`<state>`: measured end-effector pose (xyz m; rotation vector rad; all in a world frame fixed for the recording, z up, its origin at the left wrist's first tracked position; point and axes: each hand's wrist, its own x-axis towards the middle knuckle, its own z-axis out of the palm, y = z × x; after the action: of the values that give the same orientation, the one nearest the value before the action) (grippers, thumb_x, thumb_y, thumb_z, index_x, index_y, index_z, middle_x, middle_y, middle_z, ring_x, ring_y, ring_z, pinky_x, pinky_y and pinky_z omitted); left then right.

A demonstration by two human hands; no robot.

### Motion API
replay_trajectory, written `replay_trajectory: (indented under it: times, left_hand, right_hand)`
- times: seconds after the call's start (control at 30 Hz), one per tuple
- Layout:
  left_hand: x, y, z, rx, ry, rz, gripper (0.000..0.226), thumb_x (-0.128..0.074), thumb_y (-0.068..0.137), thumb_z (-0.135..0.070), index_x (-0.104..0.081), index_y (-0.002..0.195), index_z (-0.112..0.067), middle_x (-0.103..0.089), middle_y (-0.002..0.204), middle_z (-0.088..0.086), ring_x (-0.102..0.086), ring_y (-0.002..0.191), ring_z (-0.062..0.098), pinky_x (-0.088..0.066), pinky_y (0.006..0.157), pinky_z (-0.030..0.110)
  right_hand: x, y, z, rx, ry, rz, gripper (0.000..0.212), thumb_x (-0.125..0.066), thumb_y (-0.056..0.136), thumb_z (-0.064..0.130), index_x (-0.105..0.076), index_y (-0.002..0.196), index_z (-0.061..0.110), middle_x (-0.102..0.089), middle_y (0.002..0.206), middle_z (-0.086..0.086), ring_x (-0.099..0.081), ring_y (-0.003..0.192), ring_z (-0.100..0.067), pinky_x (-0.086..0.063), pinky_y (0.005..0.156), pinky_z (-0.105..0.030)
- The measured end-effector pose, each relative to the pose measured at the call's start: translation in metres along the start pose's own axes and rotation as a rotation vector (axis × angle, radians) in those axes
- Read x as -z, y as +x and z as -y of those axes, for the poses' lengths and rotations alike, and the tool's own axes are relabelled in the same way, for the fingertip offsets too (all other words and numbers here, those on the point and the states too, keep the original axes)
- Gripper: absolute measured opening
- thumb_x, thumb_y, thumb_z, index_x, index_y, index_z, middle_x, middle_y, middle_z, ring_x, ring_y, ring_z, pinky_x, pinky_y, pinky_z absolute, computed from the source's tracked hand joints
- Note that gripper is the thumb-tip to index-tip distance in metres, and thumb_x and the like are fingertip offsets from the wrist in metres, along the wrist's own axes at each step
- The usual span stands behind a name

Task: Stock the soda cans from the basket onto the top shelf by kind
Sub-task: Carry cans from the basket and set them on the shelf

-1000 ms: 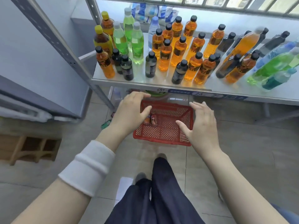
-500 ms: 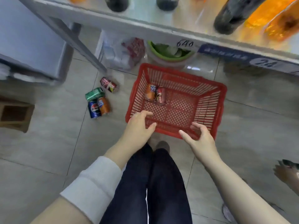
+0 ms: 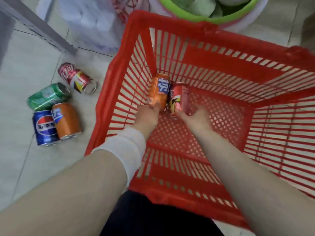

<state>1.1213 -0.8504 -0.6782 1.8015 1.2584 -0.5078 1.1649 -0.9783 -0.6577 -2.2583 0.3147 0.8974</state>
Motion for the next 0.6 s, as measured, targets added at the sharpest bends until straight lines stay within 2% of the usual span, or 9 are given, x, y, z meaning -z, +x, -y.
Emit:
replay_trajectory:
  times: [0.13,0.23,0.3,0.37,0.47,0.53,0.6]
  left_hand:
    - [-0.023,0.029,0.000,0.020,-0.083,-0.018,0.052,-0.044,0.095,-0.035,-0.055,0.115,0.011,-0.058,0.118,0.027,-0.054,0.111,0.039,-0.043,0.089,0.036]
    - [-0.033,0.032,0.004,0.043,-0.175,-0.113,0.047,-0.052,0.092,-0.028,-0.053,0.114,0.013,-0.058,0.116,0.028,-0.055,0.108,0.040,-0.044,0.090,0.039]
    - [-0.038,0.029,0.006,0.028,-0.188,-0.153,0.055,-0.060,0.086,-0.035,-0.051,0.115,0.010,-0.060,0.114,0.023,-0.057,0.105,0.035,-0.044,0.087,0.035]
    - [-0.039,0.026,0.007,-0.028,-0.198,-0.168,0.067,-0.069,0.073,-0.046,-0.052,0.114,0.005,-0.062,0.112,0.016,-0.060,0.103,0.031,-0.047,0.089,0.034]
    - [-0.039,0.029,0.000,-0.122,-0.151,-0.156,0.070,-0.076,0.068,-0.038,-0.046,0.120,-0.002,-0.059,0.118,0.014,-0.058,0.108,0.028,-0.047,0.094,0.042]
    - [-0.041,0.035,-0.005,-0.171,-0.103,-0.116,0.075,-0.077,0.069,-0.036,-0.040,0.127,-0.005,-0.056,0.124,0.013,-0.055,0.113,0.027,-0.045,0.097,0.043]
    - [-0.044,0.042,-0.008,-0.162,-0.097,-0.073,0.082,-0.077,0.068,-0.042,-0.037,0.131,-0.008,-0.053,0.128,0.011,-0.052,0.117,0.026,-0.044,0.099,0.043]
  right_hand:
    - [-0.024,0.045,-0.008,0.034,-0.029,-0.045,0.077,-0.072,0.072,0.048,-0.044,0.130,0.004,-0.055,0.129,-0.017,-0.052,0.119,-0.032,-0.042,0.099,-0.038]
    - [-0.031,0.059,-0.014,0.035,0.015,-0.015,0.073,-0.076,0.071,0.042,-0.049,0.128,0.006,-0.059,0.124,-0.012,-0.057,0.113,-0.028,-0.044,0.095,-0.032]
    - [-0.029,0.063,-0.019,0.022,0.072,0.012,0.069,-0.078,0.070,0.038,-0.052,0.126,0.007,-0.063,0.118,-0.008,-0.061,0.107,-0.023,-0.046,0.092,-0.030]
    - [-0.024,0.067,-0.025,0.008,0.125,0.045,0.067,-0.079,0.068,0.036,-0.055,0.124,0.008,-0.065,0.115,-0.007,-0.063,0.103,-0.022,-0.049,0.094,-0.036]
    - [-0.015,0.071,-0.031,-0.032,0.142,0.080,0.067,-0.078,0.068,0.034,-0.053,0.126,0.009,-0.064,0.117,-0.010,-0.064,0.102,-0.025,-0.050,0.093,-0.044]
    - [-0.014,0.070,-0.028,-0.042,0.130,0.072,0.077,-0.076,0.062,0.044,-0.050,0.126,0.010,-0.062,0.119,-0.011,-0.062,0.104,-0.027,-0.050,0.092,-0.044]
    - [-0.017,0.071,-0.028,-0.033,0.091,0.041,0.101,-0.067,0.044,0.065,-0.046,0.128,0.012,-0.057,0.123,-0.011,-0.058,0.110,-0.028,-0.049,0.093,-0.045]
